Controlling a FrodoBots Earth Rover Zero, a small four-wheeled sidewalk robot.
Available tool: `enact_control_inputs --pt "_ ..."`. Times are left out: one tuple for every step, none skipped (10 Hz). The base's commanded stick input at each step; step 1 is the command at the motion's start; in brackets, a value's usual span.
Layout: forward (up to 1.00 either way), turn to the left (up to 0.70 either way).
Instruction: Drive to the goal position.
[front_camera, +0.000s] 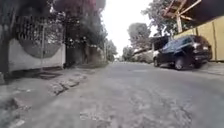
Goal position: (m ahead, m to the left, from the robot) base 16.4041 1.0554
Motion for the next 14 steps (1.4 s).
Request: enact_control_inputs --pt "1.00 -0.14" --pt "1.00 0.09" --pt "1.00 0.08" --pt "1.00 0.07" --pt "1.00 0.08" --pt "1.00 0.09" --pt "1.00 0.09" --pt "1.00 0.09" --pt "1.00 0.09" --pt "1.00 0.09" --pt "1.00 0.09" --pt "1.00 0.09" --pt "1.00 0.09" --pt "1.00 0.09"
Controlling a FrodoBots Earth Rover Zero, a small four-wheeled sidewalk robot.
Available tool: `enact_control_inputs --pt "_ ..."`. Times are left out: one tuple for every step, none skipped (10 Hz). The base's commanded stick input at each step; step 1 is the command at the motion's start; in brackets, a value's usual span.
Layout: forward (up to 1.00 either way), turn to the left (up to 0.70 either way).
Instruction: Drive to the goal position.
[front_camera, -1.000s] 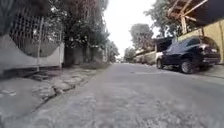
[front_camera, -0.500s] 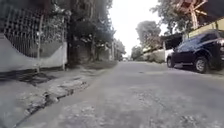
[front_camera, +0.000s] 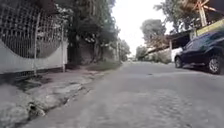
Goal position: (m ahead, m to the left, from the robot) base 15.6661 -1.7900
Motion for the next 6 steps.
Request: enact_control_inputs --pt "1.00 0.09" --pt "1.00 0.09" --pt "1.00 0.09" --pt "1.00 -0.01" --pt "1.00 -0.31" --pt "1.00 -0.31"
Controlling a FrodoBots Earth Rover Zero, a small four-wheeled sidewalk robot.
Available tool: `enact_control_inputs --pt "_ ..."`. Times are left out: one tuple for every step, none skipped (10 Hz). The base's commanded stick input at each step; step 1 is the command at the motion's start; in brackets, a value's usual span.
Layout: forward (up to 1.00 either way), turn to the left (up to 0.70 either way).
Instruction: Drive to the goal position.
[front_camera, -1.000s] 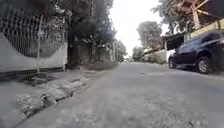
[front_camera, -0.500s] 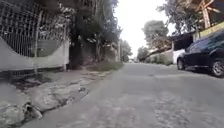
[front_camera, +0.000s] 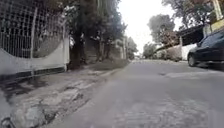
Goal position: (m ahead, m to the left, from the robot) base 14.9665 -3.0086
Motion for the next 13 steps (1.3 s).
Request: enact_control_inputs --pt "1.00 -0.03" --pt "1.00 0.09" --pt "1.00 0.09" --pt "1.00 0.09" --pt "1.00 0.09" --pt "1.00 0.09" --pt "1.00 0.09" --pt "1.00 0.09" --pt "1.00 0.09" --pt "1.00 0.09" --pt "1.00 0.06" --pt "1.00 -0.20" --pt "1.00 -0.22"
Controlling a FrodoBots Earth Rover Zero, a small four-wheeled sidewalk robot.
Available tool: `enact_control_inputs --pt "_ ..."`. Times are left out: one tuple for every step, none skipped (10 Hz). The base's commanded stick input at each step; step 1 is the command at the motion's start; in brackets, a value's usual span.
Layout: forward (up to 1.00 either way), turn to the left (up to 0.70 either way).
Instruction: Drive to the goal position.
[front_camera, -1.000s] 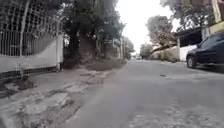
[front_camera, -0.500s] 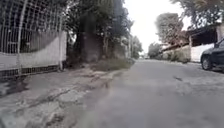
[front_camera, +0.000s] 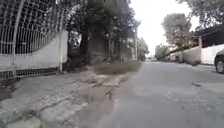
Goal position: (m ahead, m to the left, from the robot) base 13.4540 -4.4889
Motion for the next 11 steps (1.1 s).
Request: enact_control_inputs --pt "1.00 -0.07" --pt "1.00 0.06" --pt "1.00 0.06" --pt "1.00 -0.20" --pt "1.00 -0.31" --pt "1.00 -0.31" --pt "0.90 -0.30" --pt "0.12 -0.27" --pt "0.04 -0.73" --pt "0.00 -1.00" --pt "0.00 -1.00"
